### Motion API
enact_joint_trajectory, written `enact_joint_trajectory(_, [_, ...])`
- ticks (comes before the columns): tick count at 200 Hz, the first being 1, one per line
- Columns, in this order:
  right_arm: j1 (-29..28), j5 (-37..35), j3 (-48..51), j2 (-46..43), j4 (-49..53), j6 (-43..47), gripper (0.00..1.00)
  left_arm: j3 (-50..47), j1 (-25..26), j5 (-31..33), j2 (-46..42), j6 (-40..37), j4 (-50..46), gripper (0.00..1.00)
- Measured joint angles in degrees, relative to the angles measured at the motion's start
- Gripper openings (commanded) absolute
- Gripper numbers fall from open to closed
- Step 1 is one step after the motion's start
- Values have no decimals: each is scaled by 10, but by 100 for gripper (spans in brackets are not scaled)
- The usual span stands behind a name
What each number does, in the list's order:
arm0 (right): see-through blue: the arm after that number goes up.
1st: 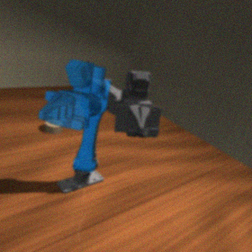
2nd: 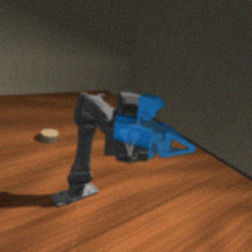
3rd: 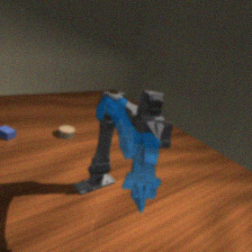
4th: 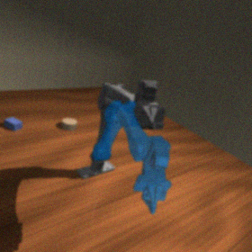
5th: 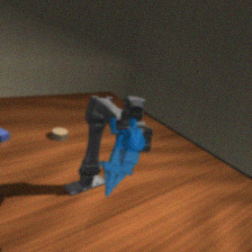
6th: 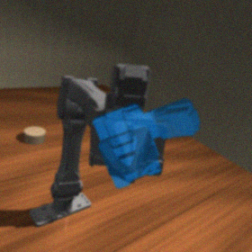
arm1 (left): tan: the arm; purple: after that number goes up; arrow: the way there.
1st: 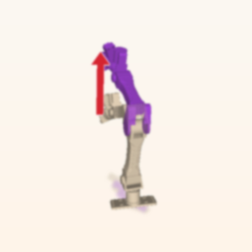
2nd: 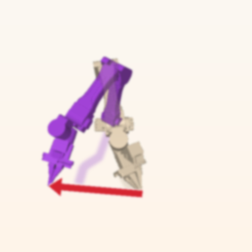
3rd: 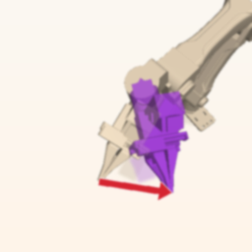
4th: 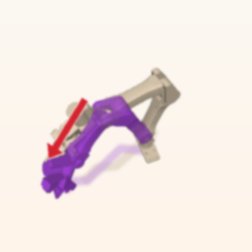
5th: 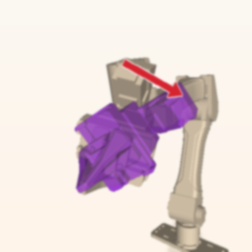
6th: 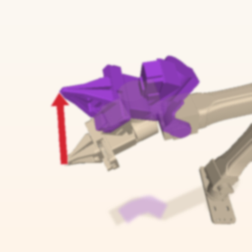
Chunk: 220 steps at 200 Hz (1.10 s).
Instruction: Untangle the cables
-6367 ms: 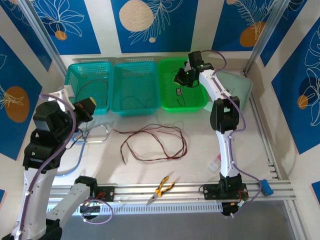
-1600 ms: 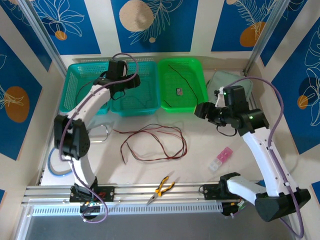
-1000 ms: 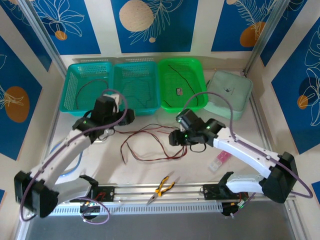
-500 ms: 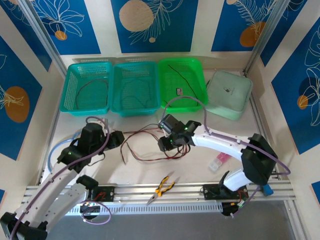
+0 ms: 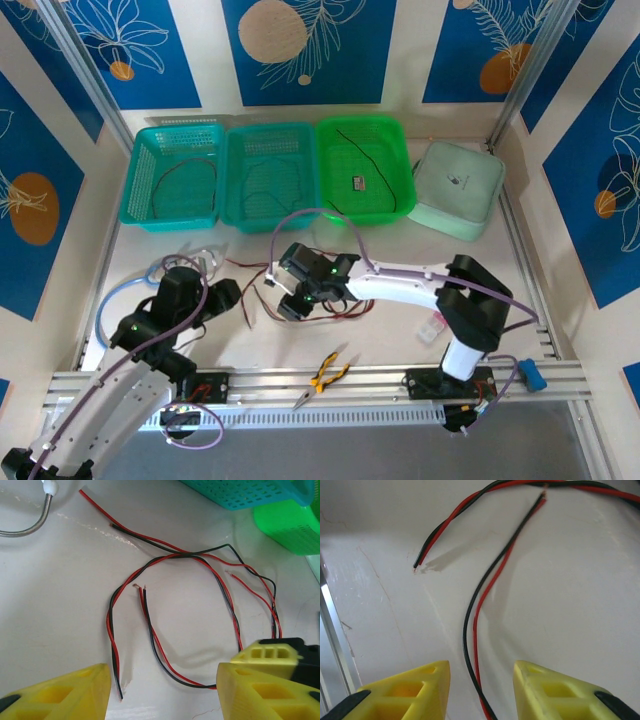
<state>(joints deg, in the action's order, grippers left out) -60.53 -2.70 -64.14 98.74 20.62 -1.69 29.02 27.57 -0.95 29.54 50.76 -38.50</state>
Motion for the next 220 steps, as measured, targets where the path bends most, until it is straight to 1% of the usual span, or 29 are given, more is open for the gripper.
enact_joint_trajectory(19, [0,22,-17,29,10,29,38,0,0,0,-3,3,-2,58])
enact_joint_trajectory(27, [1,30,-20,37,18,38,36,0,0,0,-4,4,-2,58])
enact_joint_trajectory(59, [4,63,-37,65,55,61,22,0,0,0,-6,4,-4,58])
enact_joint_trajectory(102, [10,94,-64,96,89,69,19,0,0,0,-6,4,-6,58])
enact_joint_trajectory(129, [14,99,-75,112,97,77,11,0,0,0,-6,4,-6,58])
enact_joint_trajectory(154, [17,103,-82,121,108,79,13,0,0,0,-5,2,-14,58])
enact_joint_trajectory(190, [19,112,-97,132,125,82,22,0,0,0,-2,2,-15,58])
enact_joint_trajectory(207, [19,116,-98,133,131,82,22,0,0,0,3,2,-15,58])
enact_joint_trajectory(220, [19,118,-98,134,134,82,20,1,0,0,5,2,-15,58])
